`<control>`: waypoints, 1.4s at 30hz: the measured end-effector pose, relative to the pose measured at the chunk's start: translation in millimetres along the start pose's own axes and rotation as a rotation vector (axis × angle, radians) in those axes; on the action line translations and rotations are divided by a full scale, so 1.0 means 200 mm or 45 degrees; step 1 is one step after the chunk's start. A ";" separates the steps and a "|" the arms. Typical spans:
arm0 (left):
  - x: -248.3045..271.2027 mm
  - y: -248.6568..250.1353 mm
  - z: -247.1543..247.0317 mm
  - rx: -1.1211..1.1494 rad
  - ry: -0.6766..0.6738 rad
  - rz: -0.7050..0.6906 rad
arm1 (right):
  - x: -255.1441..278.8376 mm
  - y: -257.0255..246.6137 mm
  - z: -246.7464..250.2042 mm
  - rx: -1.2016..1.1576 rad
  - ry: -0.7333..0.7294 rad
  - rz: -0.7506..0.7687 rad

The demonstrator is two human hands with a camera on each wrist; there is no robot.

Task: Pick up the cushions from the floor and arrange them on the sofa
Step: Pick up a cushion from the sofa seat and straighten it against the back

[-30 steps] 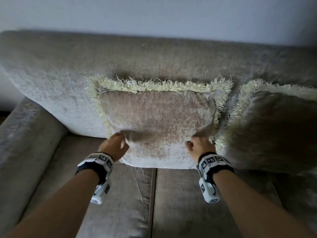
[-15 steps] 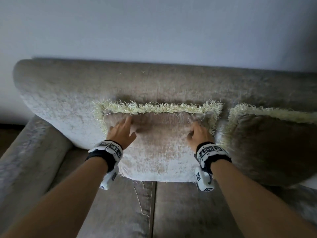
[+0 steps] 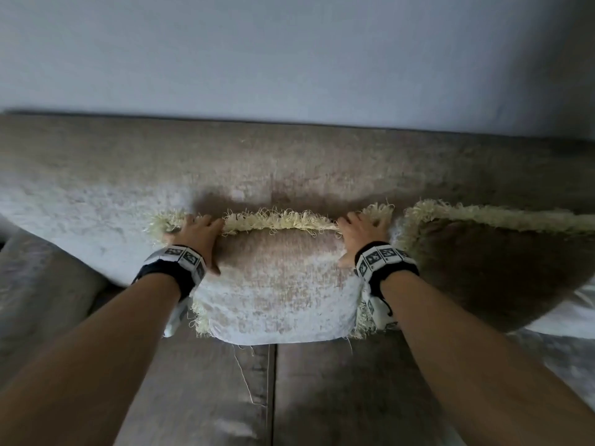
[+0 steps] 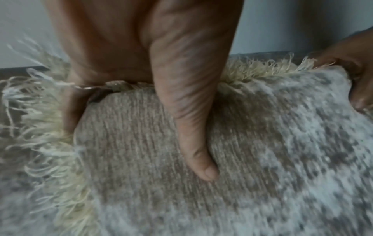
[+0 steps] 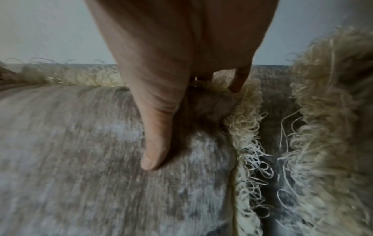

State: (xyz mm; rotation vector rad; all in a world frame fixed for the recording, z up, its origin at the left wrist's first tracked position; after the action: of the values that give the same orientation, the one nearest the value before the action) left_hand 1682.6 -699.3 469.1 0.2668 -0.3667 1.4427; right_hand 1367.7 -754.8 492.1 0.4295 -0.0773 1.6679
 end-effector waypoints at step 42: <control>0.08 0.92 0.00 0.018 0.430 -0.179 | 0.37 0.08 -0.28 -0.500 0.453 -0.007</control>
State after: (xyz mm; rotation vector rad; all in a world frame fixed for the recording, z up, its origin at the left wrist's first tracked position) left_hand 1500.4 -664.4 467.6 0.0560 -0.0612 1.3237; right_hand 1333.8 -670.3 466.5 -0.1641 -0.1362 1.6519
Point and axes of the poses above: each hand's wrist, its own x-axis away from the middle knuckle, its own z-axis out of the back of the hand, y = z × x, the point moved 2 cm from there along -x, towards the middle knuckle, and after that the axes turned 10 degrees about -z, right-handed, at the moved point
